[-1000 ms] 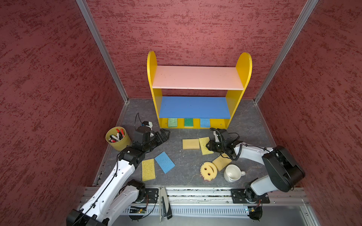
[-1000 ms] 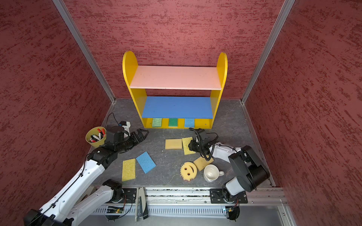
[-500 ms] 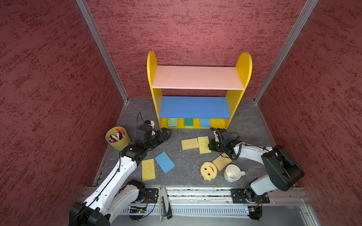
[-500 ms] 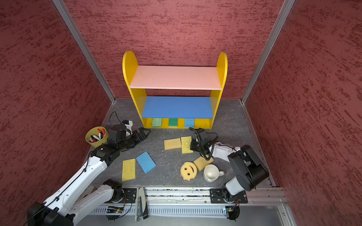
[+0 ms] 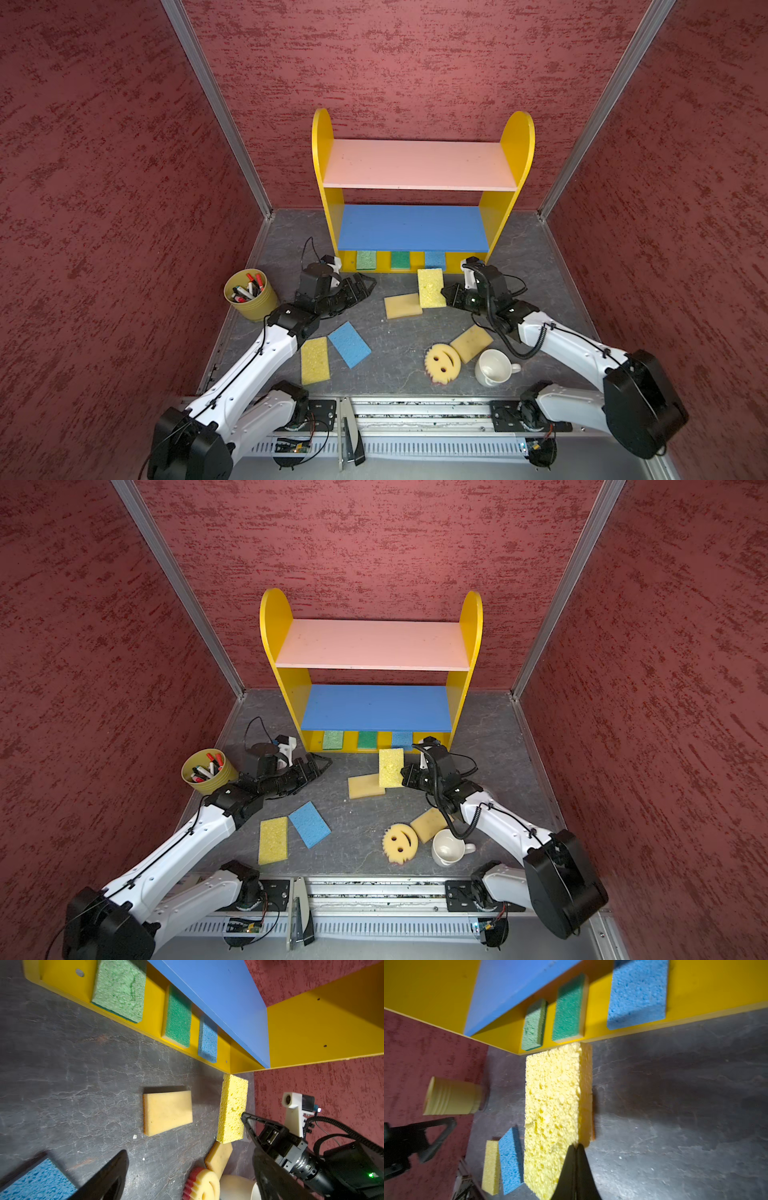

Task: Place and organize the cleaning sponges onto the shelf
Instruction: 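Grasp the long yellow sponge with the right gripper and lift it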

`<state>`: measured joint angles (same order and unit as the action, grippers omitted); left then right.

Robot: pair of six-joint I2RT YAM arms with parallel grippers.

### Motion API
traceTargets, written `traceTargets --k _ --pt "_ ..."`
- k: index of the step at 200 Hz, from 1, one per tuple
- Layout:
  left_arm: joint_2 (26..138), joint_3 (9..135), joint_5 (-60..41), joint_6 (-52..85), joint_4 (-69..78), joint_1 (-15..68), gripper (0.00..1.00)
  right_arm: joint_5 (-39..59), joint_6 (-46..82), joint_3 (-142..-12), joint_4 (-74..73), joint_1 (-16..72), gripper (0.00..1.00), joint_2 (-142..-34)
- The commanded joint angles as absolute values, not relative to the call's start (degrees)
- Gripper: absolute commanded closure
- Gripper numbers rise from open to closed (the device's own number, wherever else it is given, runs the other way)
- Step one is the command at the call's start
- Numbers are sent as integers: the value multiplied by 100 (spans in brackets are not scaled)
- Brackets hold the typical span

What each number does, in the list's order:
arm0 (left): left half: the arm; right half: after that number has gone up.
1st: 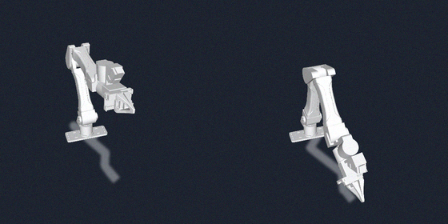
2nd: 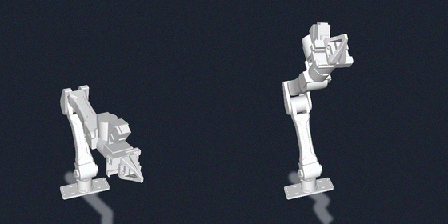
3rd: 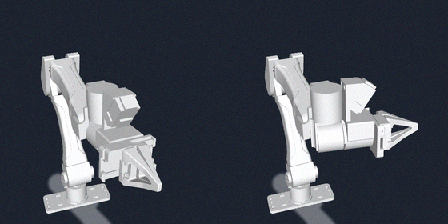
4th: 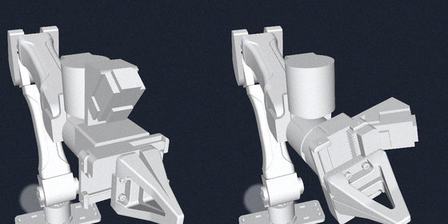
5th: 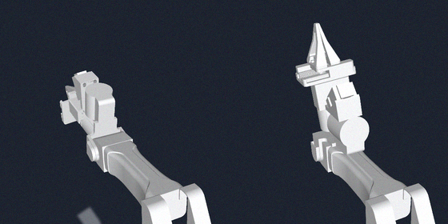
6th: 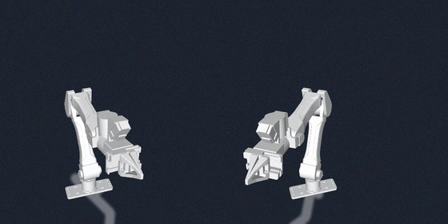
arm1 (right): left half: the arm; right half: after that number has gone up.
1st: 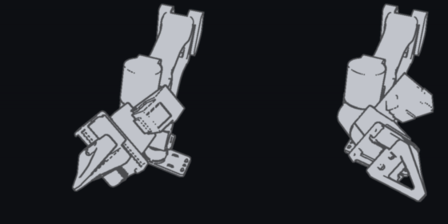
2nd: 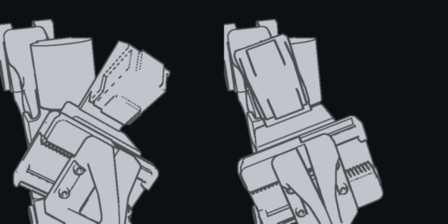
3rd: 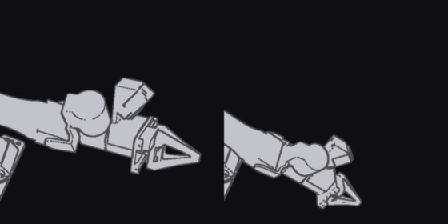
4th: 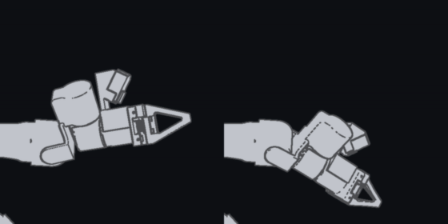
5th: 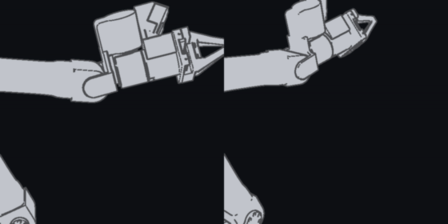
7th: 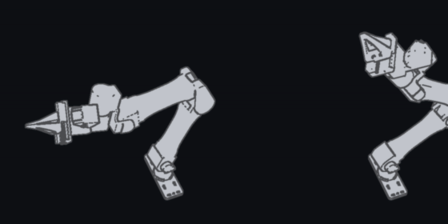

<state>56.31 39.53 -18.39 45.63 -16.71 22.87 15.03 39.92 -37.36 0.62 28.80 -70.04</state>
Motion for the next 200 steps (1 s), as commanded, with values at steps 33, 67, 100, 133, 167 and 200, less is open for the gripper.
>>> traceTargets --k 33,67,100,133,167,200 --pt "5761 4095 -2228 4508 -869 2705 6 2399 4523 -4437 -723 3193 100 -7092" --pt "5750 4089 -2386 4615 -513 2811 11 2663 4603 -4939 -990 3616 100 -7569" --pt "5682 4040 -2382 4673 -405 2838 34 2848 4789 -5119 -1451 3852 100 -7931" --pt "5651 3989 -2373 4711 -377 2828 63 2937 5048 -5126 -1883 3931 100 -8192" --pt "5594 4054 -2239 4681 -510 2810 82 3094 5244 -5091 -2263 4004 100 -8297" --pt "5514 4114 -2202 4666 -600 2738 87 3153 5452 -4912 -2661 4007 76 -8297"
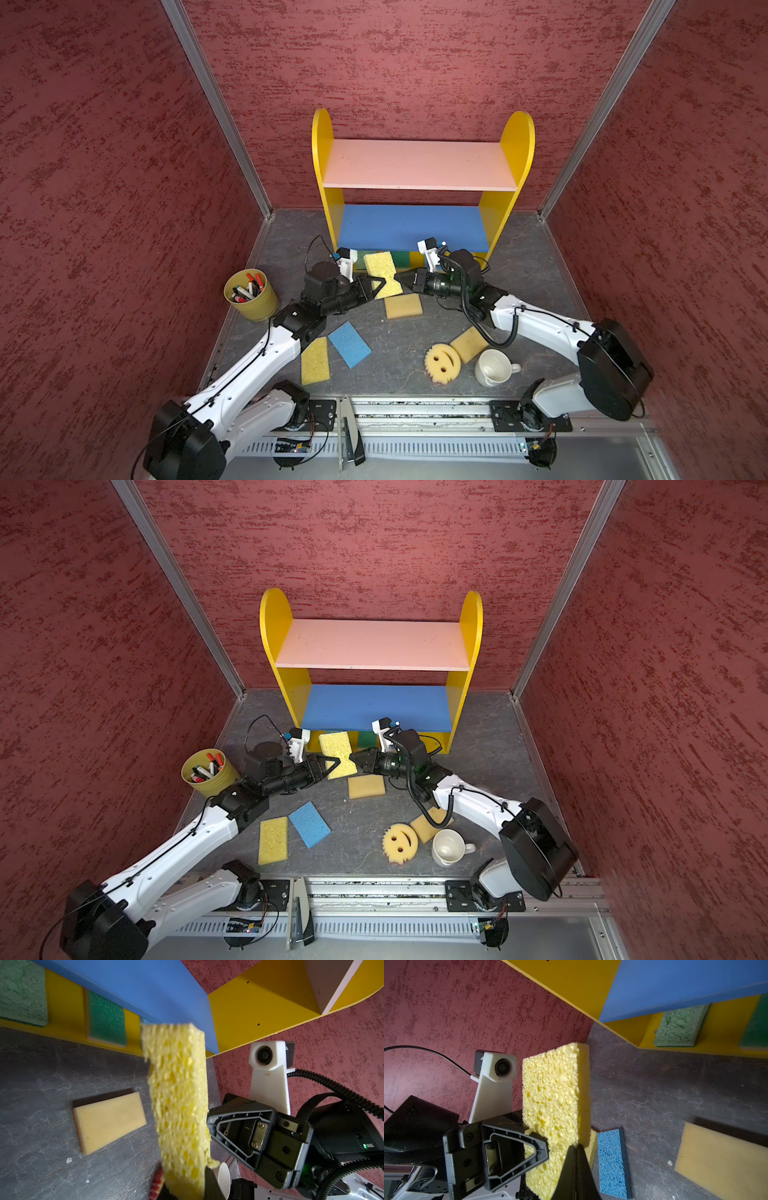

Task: Place and organize the cleaning sponges onto the shelf
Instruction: 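Carry the yellow sponge to the shelf opening while the left gripper draws back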

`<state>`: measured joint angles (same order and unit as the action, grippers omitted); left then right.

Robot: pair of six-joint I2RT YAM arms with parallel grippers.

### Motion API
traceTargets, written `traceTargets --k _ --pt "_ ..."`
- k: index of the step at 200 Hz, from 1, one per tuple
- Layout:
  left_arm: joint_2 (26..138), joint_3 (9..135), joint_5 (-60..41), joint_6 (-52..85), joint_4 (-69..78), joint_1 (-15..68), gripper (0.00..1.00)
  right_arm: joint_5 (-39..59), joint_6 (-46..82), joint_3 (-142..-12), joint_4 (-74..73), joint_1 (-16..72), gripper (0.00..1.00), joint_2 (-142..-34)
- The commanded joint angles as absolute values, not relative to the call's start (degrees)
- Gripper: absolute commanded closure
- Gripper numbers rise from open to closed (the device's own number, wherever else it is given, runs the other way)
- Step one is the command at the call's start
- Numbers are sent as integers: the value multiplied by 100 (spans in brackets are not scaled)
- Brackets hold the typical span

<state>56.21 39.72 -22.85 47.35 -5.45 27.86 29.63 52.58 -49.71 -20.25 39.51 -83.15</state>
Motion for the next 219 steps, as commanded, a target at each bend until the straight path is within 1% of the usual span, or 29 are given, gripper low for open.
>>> traceTargets --k 1,11,17,26,40,77,91,124,154,183,199,210,215,219 --pt "5512 4114 -2199 4666 -594 2736 87 3154 5450 -4908 -2662 4008 74 -8297" --pt "5486 4119 -2219 4656 -600 2707 87 3190 5490 -4884 -2729 4001 61 -8297" --pt "5483 4121 -2239 4656 -616 2676 87 3213 5558 -4847 -2807 4016 56 -8297" --pt "5459 4135 -2257 4642 -633 2638 87 3239 5635 -4802 -2899 4029 51 -8297" --pt "5419 4103 -2298 4692 -595 2548 87 3263 5612 -4800 -2916 4108 48 -8297" --pt "5354 3986 -2641 4921 -313 2188 87 3367 5844 -4724 -3295 4266 48 -8649" --pt "5296 3951 -2654 4934 -290 2130 87 3458 5986 -4688 -3528 4289 50 -8769" --pt "5256 3904 -2725 4945 -333 2047 87 3514 6217 -4629 -3937 4290 57 -8884" --pt "5266 3859 -2807 4961 -285 1987 87 3505 6284 -4735 -3977 4289 67 -8965" --pt "5276 3823 -2834 4938 -285 1937 87 3564 6362 -4798 -4138 4289 70 -9054" --pt "5311 3817 -2928 4930 -312 1875 87 3561 6485 -4773 -4328 4290 77 -9100" --pt "5310 3786 -2953 4923 -324 1832 87 3579 6539 -4756 -4427 4289 84 -9115" --pt "5310 3773 -2953 4916 -330 1823 85 3577 6527 -4770 -4415 4285 87 -9120" --pt "5304 3750 -2945 4922 -325 1802 82 3566 6515 -4779 -4383 4289 89 -9129"
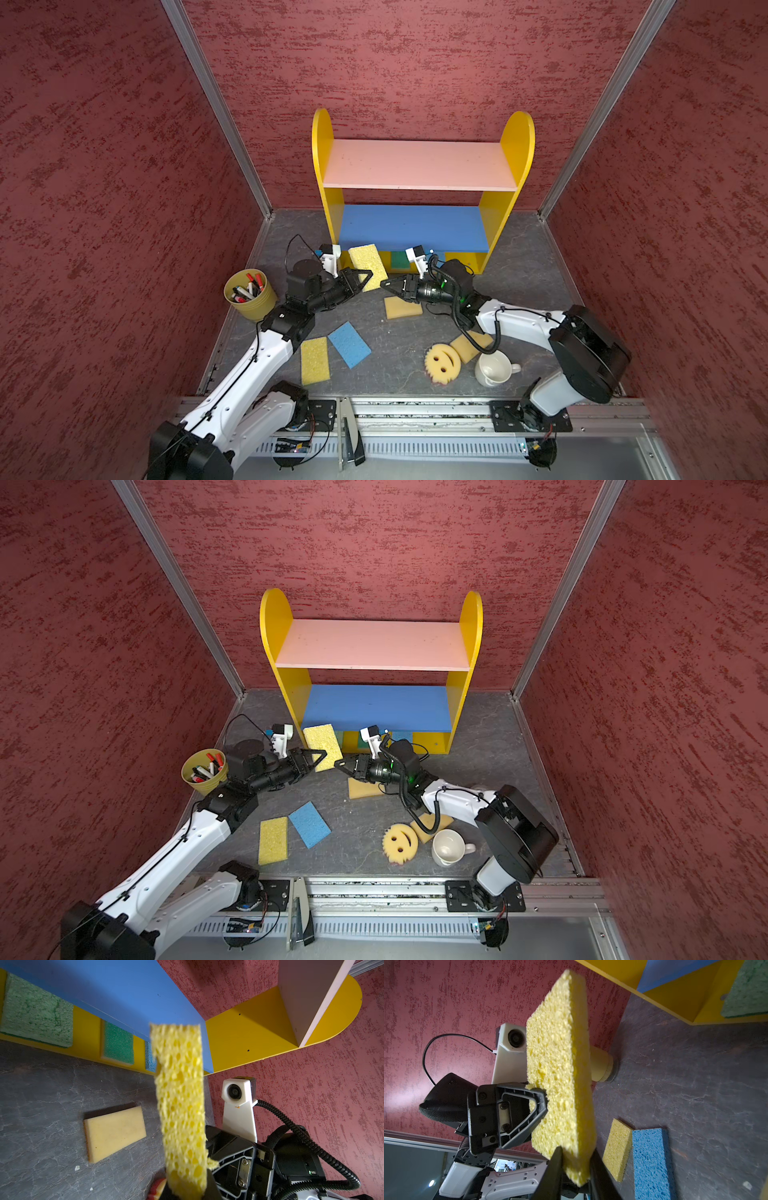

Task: Place and organize the cleaning sponges onto the shelf
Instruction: 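Carry the yellow sponge to the shelf opening while the left gripper draws back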

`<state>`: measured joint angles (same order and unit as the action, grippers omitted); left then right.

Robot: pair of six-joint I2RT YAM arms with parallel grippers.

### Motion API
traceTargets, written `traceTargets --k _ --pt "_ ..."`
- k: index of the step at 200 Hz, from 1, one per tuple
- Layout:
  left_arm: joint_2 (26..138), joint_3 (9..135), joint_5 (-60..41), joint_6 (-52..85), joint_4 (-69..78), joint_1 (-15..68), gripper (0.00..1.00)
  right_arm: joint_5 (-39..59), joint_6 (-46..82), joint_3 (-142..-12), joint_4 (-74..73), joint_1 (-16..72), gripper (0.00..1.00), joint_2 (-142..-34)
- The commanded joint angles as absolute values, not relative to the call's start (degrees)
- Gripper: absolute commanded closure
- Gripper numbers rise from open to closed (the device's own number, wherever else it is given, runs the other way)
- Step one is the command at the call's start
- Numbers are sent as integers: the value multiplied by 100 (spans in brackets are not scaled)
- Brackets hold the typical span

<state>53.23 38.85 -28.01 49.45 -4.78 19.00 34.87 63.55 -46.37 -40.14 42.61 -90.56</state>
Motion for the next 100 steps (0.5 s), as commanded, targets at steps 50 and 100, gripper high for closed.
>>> traceTargets --k 50,100 --pt "4575 3687 -2460 4894 -803 1456 18 2877 5530 -5478 -2675 4281 100 -9074" --pt "3445 3998 -1341 4372 -2241 1158 8 1614 5039 -6360 -1582 4276 100 -9584"
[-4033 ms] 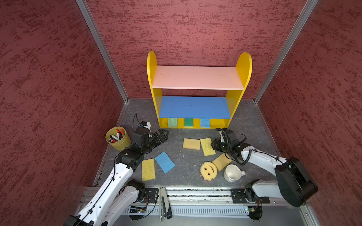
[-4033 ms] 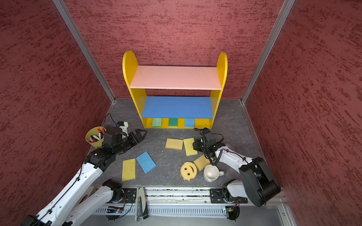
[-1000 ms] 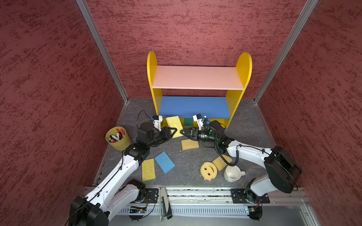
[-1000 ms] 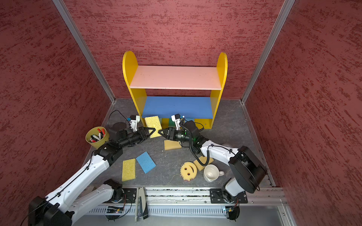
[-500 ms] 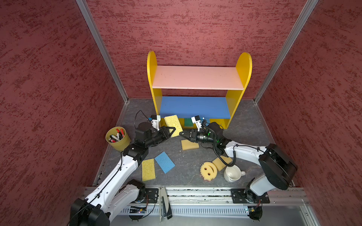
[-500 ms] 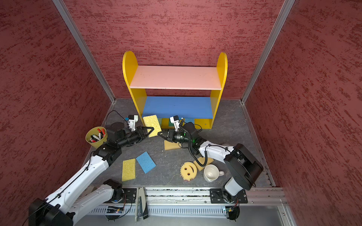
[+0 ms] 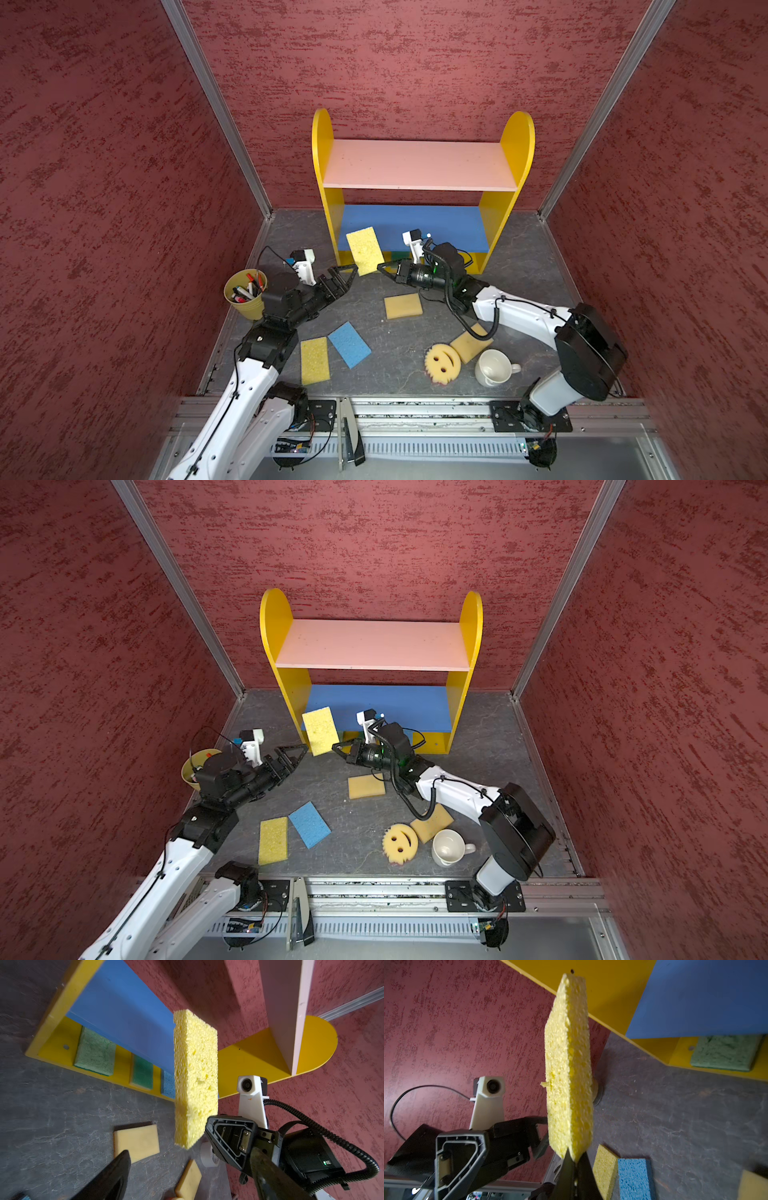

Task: Place and organize the cleaning sponges onto the shelf
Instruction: 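Carry the yellow sponge to the shelf opening while the left gripper draws back, then lower the yellow sponge upright against the blue board with the right gripper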

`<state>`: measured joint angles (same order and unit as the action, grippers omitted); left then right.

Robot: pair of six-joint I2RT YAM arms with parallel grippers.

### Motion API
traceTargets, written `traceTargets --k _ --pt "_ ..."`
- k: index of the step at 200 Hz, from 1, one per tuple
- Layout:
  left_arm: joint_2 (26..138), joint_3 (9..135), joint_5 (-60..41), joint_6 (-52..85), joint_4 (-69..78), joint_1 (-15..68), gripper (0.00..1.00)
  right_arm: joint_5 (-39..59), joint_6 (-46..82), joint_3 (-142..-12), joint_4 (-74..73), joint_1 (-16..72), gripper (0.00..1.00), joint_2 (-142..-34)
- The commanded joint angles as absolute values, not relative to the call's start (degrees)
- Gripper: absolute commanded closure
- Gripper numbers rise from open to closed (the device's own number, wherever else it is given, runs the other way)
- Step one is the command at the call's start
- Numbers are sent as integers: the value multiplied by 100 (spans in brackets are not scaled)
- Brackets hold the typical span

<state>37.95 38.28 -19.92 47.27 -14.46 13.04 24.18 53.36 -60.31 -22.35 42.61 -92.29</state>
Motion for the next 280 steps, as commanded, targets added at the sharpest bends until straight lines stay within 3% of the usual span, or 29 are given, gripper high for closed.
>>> traceTargets --k 1,105,173,280 --pt "3428 4003 -1329 4370 -2263 1150 8 1603 5051 -6375 -1586 4278 100 -9604" --pt "3085 4003 -1419 4114 -2896 728 5 395 5782 -7484 -2279 4251 100 -10938" --pt "2966 3918 -1555 4083 -3011 487 4 356 6208 -8238 -2197 4209 100 -11689" --pt "3094 3736 -2046 4181 -2818 152 4 221 6220 -8600 -1652 4140 100 -11930"
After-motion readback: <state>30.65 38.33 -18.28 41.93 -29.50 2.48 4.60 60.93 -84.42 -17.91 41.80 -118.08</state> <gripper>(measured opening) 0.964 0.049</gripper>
